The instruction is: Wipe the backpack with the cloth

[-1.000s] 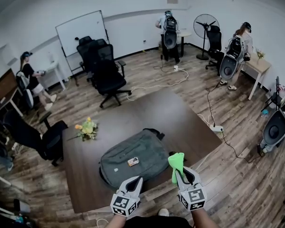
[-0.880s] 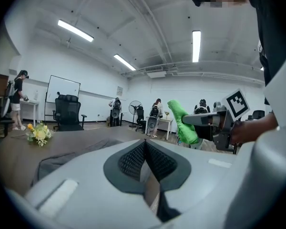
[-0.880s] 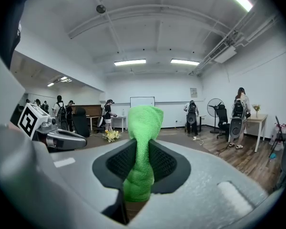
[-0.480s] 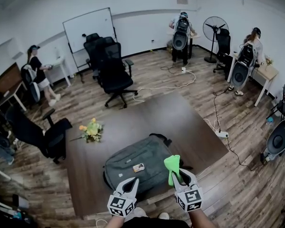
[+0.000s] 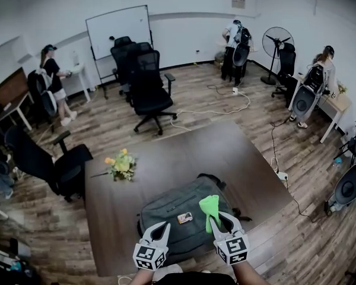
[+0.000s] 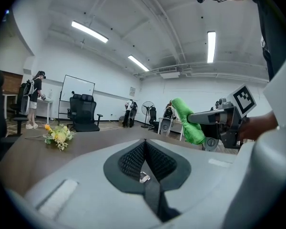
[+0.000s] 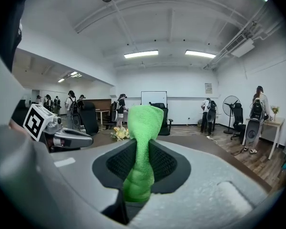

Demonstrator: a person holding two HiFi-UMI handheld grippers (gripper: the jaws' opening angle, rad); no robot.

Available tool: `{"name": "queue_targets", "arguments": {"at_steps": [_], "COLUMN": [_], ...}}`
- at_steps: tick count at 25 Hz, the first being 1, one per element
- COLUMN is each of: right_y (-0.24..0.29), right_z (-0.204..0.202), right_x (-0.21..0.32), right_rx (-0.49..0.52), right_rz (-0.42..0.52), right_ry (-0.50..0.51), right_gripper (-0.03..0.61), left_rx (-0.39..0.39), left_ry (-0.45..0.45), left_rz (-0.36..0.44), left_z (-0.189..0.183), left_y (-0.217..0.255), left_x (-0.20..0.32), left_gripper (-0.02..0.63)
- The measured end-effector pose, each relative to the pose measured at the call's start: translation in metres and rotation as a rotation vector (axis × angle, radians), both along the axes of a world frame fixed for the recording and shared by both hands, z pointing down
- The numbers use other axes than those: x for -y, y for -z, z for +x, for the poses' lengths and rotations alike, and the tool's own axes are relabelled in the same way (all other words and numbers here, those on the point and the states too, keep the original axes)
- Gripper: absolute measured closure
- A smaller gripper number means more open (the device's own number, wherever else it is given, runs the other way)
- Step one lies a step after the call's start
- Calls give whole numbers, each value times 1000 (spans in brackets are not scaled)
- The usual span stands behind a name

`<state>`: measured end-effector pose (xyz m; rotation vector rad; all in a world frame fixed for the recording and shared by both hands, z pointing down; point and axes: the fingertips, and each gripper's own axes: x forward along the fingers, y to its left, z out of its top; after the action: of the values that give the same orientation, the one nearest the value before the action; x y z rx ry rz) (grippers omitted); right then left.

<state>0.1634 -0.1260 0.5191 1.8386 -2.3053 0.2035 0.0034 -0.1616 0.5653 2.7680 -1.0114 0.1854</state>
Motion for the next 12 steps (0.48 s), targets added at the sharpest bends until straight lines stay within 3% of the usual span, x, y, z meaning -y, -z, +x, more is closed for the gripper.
{"name": "queue_targets", "arguments": {"at_steps": [12], "right_y": [-35], "right_z": [-71], "right_x": [53], "right_rx": [-1], "right_rz": [-92], "right_ry": [117], "right_gripper": [497], "left_rx": [24], "left_ry": [112], "left_rz": [-52], "left_z": [-74], "left_y": [-31], "left_x": [32], "left_gripper": [595]}}
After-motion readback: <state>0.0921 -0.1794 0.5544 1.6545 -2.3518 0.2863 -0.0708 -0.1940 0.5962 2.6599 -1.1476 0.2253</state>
